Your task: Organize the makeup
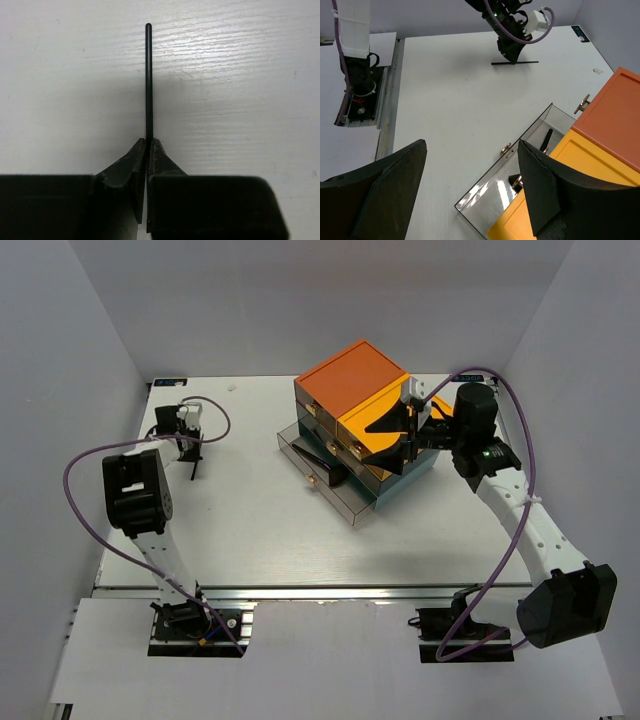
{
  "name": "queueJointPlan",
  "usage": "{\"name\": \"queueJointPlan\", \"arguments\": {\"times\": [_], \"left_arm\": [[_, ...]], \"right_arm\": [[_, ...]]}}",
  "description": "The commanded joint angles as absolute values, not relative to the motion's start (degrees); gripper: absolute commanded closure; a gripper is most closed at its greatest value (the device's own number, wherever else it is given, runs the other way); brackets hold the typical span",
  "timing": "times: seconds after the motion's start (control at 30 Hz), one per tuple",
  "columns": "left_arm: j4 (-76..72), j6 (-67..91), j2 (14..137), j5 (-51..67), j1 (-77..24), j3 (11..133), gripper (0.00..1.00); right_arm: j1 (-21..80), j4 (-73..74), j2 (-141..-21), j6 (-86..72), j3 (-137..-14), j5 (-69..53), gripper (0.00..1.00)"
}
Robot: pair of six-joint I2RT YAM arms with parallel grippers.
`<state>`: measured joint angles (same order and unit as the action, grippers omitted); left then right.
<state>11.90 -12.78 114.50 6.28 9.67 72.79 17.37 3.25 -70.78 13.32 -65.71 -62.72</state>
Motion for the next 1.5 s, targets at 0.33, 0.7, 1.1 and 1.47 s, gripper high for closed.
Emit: {"name": "queueJointPlan", "arguments": {"times": [0.33,0.7,1.1,1.47], "left_arm": [[10.39,-5.81,111.37,16.33,10.11,61.26,1.00],[6.42,1.04,103.72,20.56,10.02,58.10,1.00],[0.44,8.43,99.14,27.32,10.02,55.02,1.00],[-17.30,25.74,95.37,38.66,8.53,48.35,1.00]], "right_arm": [[16.87,2.11,-69.43,13.36,-67.94,-62.58,0.22],[16.70,0.62,-68.47,11.43,-66.62,-63.11,0.21],[16.70,-0.97,-67.15,11.08,-65.13,-63.11,0.21],[16.79,-1.67,-66.80,10.64,-64.25,-63.11,0.21]]}}
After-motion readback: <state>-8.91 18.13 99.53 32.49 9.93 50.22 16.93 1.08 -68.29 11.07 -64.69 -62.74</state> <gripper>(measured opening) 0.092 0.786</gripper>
